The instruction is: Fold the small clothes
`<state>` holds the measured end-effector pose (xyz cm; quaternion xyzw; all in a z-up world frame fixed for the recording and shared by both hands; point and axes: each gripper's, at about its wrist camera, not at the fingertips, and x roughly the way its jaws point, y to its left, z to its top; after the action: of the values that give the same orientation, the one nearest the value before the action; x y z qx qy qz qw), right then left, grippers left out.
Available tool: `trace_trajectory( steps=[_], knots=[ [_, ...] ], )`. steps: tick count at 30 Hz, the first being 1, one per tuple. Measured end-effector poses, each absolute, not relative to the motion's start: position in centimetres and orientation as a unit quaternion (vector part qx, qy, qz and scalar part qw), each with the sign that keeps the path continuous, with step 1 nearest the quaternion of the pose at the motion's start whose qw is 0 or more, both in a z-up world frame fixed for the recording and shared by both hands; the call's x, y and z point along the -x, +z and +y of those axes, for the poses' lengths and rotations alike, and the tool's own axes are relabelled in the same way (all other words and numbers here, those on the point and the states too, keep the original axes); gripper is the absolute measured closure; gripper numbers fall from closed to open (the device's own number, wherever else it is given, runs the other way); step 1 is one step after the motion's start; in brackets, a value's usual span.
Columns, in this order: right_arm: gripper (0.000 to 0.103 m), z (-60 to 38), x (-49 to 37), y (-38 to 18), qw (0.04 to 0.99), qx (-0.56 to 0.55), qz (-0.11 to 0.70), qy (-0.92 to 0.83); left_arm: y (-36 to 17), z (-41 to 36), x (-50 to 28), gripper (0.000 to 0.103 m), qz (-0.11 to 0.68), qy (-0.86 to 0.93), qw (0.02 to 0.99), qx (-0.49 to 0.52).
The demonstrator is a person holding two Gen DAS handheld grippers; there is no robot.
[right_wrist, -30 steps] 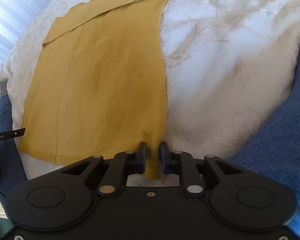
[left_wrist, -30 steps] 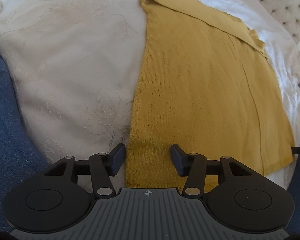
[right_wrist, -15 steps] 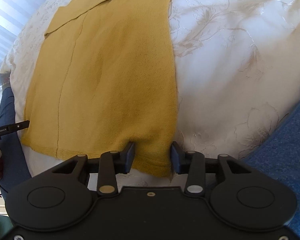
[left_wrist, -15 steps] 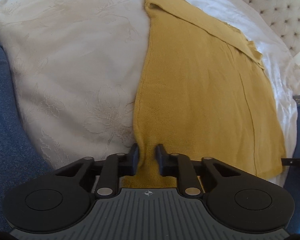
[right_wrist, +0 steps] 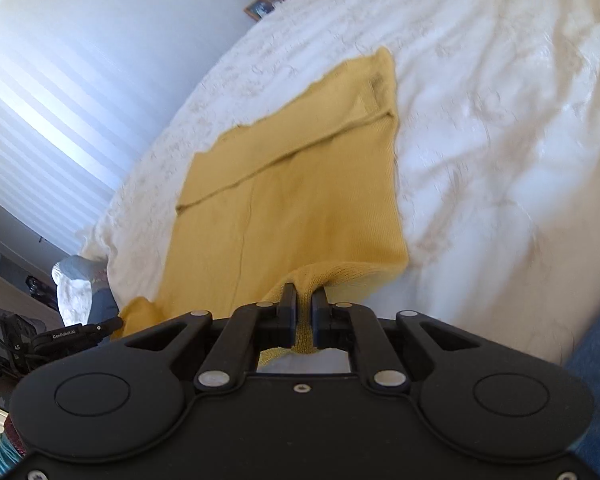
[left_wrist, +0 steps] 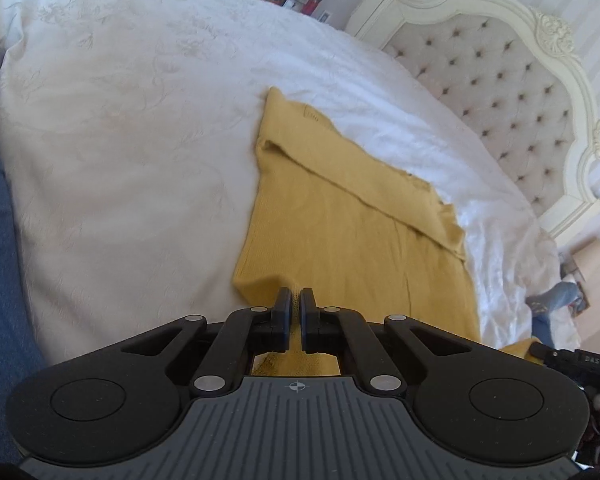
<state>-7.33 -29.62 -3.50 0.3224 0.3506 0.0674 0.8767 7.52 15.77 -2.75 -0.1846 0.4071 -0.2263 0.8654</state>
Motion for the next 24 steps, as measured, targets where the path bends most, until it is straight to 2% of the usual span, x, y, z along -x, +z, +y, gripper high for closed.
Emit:
trace_trajectory(
  steps=[7, 8, 10, 15, 17, 19, 21, 22, 23, 24],
  knots=[
    [0.093, -31.4, 3.0, -1.6, 0.898, -0.324, 0.293, 0.057, 0.4, 13.6, -11.8, 0.099, 0.348, -0.241, 0.890, 0.171],
    [0.093, -31.8, 2.2, -1.6, 0.899, -0.329, 0.285, 0.053, 0.8, 13.4, -12.5, 0.101, 0.339, -0.239, 0.894, 0.168],
    [0.097, -32.7, 0.8, -1.5, 0.904, -0.328, 0.269, 0.046, 1.7, 12.9, -13.9, 0.101, 0.321, -0.241, 0.900, 0.168],
    [0.096, -34.7, -3.1, -2.1, 0.911, -0.323, 0.257, 0.015, 2.3, 11.9, -17.2, 0.101, 0.298, -0.231, 0.913, 0.156],
    [0.088, -34.7, -3.9, -2.8, 0.911, -0.310, 0.270, 0.018, 2.0, 11.1, -17.4, 0.100, 0.296, -0.231, 0.919, 0.121],
    [0.087, -34.1, -4.0, -3.5, 0.914, -0.278, 0.294, 0.029, 1.2, 10.5, -17.1, 0.097, 0.304, -0.241, 0.917, 0.095],
    [0.079, -33.2, -3.8, -4.5, 0.915, -0.244, 0.321, 0.033, 0.0, 10.4, -16.7, 0.090, 0.327, -0.250, 0.908, 0.078],
    [0.068, -32.7, -3.7, -5.2, 0.914, -0.233, 0.331, 0.037, -0.7, 10.3, -16.3, 0.079, 0.337, -0.251, 0.905, 0.075],
    [0.060, -32.4, -3.5, -5.7, 0.913, -0.226, 0.338, 0.042, -1.5, 10.5, -15.9, 0.073, 0.349, -0.251, 0.900, 0.075],
    [0.058, -32.0, -3.3, -6.3, 0.912, -0.217, 0.346, 0.048, -2.1, 10.6, -15.6, 0.073, 0.357, -0.251, 0.896, 0.076]
  ],
)
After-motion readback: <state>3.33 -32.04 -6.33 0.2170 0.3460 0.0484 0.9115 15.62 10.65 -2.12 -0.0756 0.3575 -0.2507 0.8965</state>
